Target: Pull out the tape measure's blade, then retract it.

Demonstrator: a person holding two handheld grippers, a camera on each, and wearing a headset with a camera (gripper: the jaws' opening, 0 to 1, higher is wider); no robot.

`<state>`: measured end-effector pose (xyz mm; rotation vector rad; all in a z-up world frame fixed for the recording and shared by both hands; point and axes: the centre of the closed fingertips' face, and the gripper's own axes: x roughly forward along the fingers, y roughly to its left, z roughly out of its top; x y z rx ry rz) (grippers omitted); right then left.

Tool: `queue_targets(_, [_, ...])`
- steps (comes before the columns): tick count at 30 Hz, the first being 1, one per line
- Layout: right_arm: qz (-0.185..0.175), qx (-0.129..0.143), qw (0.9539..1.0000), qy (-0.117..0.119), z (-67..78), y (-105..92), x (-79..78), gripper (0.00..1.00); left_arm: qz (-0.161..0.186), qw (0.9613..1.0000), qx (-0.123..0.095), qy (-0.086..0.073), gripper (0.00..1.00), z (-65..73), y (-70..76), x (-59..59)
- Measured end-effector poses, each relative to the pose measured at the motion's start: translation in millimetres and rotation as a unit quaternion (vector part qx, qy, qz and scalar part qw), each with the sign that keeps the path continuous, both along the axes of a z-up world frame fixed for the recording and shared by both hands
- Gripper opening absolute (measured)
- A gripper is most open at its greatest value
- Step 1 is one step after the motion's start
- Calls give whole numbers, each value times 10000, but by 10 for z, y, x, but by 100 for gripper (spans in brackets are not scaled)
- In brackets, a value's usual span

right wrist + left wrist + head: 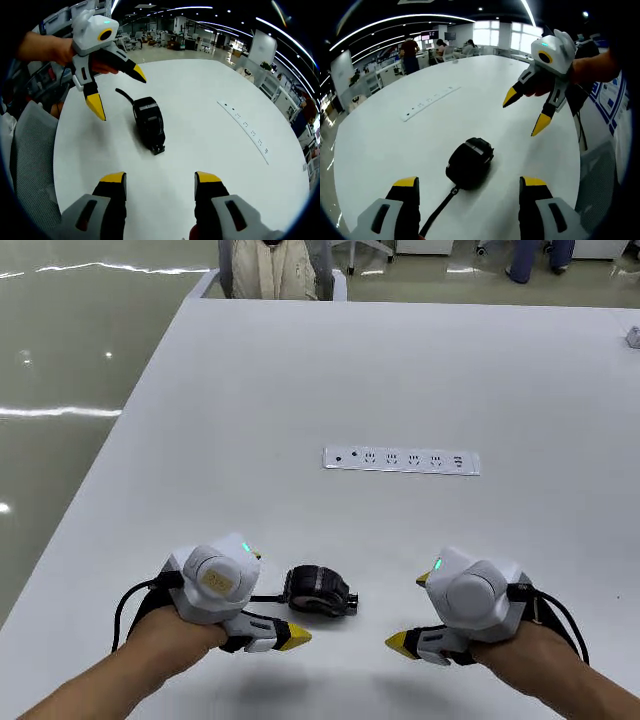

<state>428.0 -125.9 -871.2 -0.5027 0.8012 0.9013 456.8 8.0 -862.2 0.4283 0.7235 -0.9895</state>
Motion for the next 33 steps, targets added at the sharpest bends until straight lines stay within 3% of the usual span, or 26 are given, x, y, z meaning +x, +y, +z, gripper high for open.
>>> queue_targets(8, [204,-66,9998,-13,-72,42,113,54,-459,9988,134,-48,76,-32,-71,60])
queue_targets(18, [516,-70,9986,-94,-110,171,221,51,-769,9969,169,-48,72,-76,-152,104])
queue_targets(33, [911,-92,9957,-120,-259,298,244,46,-1229,9921,225,-69,64,-153,-296,147])
